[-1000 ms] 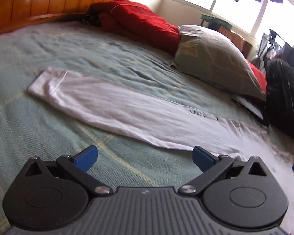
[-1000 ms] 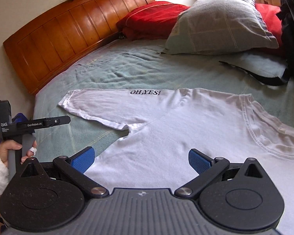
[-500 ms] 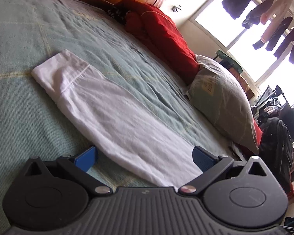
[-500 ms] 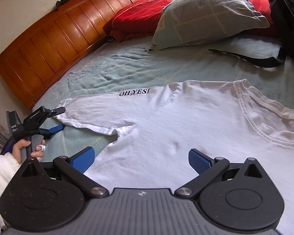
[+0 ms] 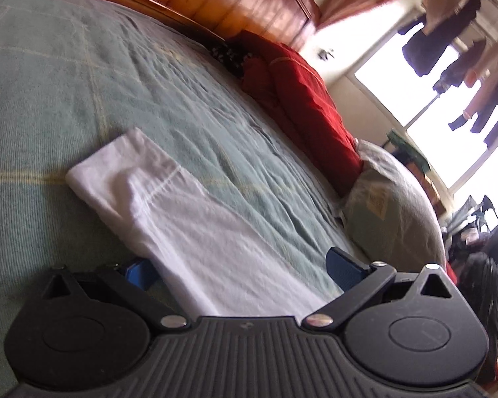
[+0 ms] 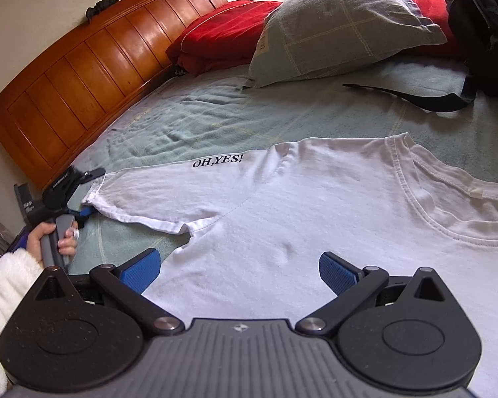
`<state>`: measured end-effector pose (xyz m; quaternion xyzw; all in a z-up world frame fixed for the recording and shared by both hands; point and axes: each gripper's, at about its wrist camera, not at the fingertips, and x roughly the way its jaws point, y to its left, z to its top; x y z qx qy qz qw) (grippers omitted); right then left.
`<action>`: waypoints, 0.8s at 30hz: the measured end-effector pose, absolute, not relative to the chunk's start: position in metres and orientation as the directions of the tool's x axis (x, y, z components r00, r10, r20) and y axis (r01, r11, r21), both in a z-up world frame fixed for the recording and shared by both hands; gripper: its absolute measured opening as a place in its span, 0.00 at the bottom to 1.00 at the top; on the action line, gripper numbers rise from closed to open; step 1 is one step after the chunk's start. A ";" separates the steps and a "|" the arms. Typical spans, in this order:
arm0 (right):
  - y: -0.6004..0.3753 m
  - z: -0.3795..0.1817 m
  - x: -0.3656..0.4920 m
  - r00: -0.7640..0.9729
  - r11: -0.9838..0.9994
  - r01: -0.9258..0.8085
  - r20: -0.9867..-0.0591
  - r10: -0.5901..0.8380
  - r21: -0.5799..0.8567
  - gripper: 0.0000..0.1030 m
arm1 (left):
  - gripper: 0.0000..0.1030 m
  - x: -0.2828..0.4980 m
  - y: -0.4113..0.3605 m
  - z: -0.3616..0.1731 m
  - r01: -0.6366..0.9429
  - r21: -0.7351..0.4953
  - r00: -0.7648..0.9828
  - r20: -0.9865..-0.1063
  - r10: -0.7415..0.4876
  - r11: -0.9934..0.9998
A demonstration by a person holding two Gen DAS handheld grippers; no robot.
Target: Fold clothes
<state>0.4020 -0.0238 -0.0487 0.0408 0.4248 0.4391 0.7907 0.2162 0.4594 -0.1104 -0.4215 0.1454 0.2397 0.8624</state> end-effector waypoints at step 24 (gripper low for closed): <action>-0.025 -0.048 0.403 0.253 0.613 -0.654 -0.635 0.730 0.443 1.00 | 0.99 0.247 0.452 -0.114 -0.503 -0.654 0.861 -0.434 0.265 0.565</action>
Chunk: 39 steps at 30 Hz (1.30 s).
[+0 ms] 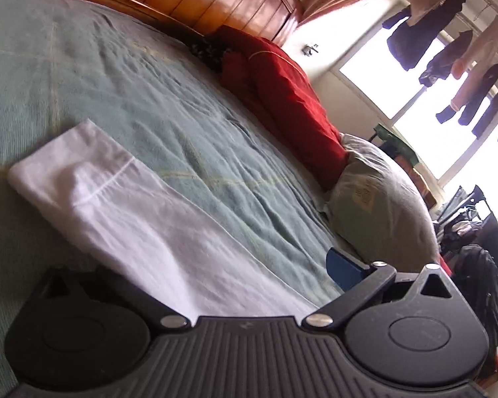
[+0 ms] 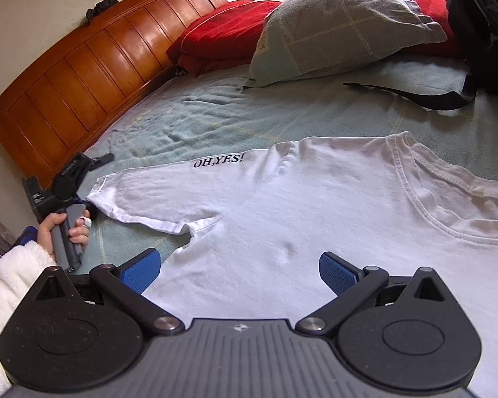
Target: Fold clothes
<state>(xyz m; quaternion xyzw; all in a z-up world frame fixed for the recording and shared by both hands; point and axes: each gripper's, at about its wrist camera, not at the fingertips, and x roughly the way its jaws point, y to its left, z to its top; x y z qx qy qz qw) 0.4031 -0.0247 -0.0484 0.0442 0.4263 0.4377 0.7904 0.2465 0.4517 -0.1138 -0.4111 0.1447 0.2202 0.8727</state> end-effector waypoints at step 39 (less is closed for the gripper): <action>-0.094 -0.009 0.317 0.225 0.699 -0.621 -0.773 0.593 0.355 1.00 | 0.99 0.318 0.354 0.000 -0.294 -0.546 0.893 -0.450 0.022 0.784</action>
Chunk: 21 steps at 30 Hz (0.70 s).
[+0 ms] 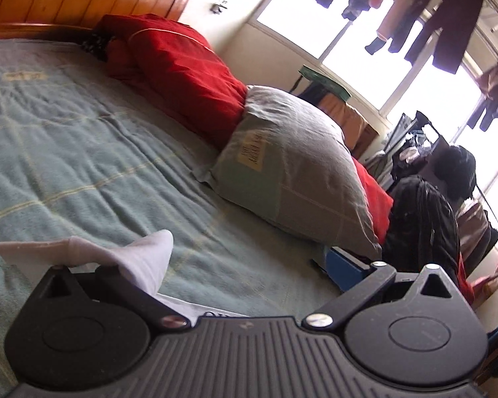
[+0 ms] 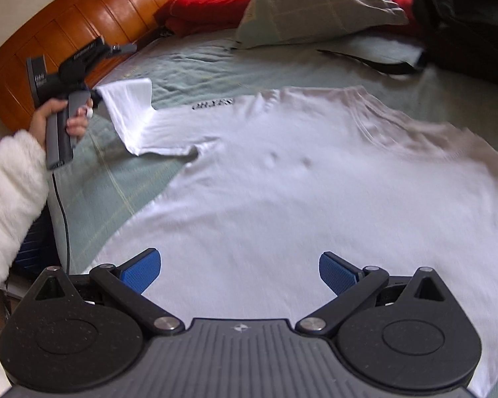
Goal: Fold clothes
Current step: 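Lift the sleeve cuff with the left gripper toward the shirt body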
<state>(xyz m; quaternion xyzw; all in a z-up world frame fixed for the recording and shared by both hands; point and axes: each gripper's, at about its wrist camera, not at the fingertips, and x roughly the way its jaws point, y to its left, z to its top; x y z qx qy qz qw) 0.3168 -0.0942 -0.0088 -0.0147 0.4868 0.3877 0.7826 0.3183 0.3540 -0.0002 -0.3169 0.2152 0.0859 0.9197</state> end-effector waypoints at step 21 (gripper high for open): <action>-0.144 -0.022 0.276 0.221 0.726 -0.554 -0.769 0.600 0.407 1.00 | 0.99 0.366 0.238 0.017 -0.184 -0.435 0.879 -0.474 -0.050 0.881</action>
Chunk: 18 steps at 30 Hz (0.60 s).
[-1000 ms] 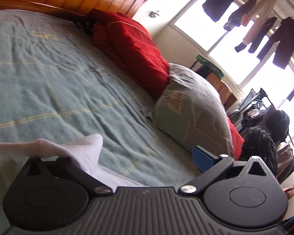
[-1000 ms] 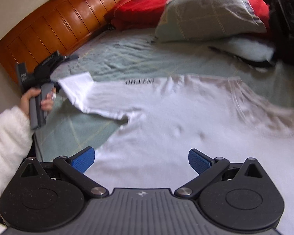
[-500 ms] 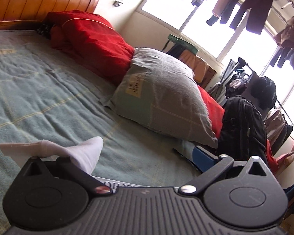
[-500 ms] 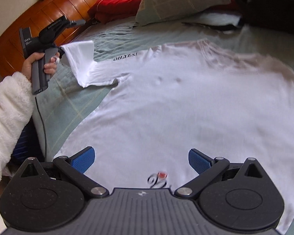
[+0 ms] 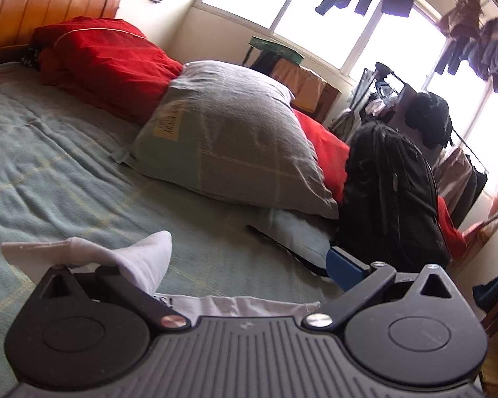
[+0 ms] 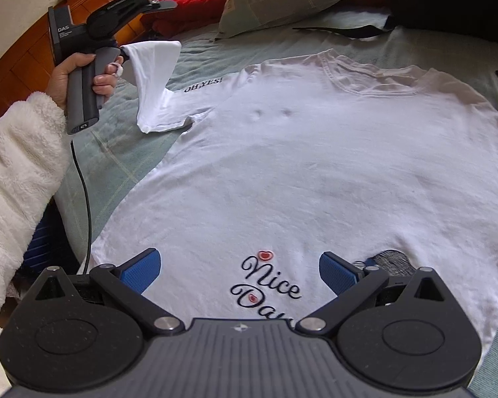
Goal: Fold clothes
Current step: 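Lift the sleeve cuff with the left gripper toward the shirt body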
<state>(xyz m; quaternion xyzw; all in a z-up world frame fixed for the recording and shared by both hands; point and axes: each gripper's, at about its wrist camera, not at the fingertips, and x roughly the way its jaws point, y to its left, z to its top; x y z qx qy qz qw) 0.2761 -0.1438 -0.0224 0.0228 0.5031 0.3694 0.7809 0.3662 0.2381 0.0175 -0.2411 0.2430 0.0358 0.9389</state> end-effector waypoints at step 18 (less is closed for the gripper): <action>-0.178 -0.027 0.288 0.311 0.796 -0.458 -0.767 0.561 0.396 1.00 | 0.99 0.393 0.137 -0.005 -0.051 -0.447 0.897 -0.413 -0.156 0.893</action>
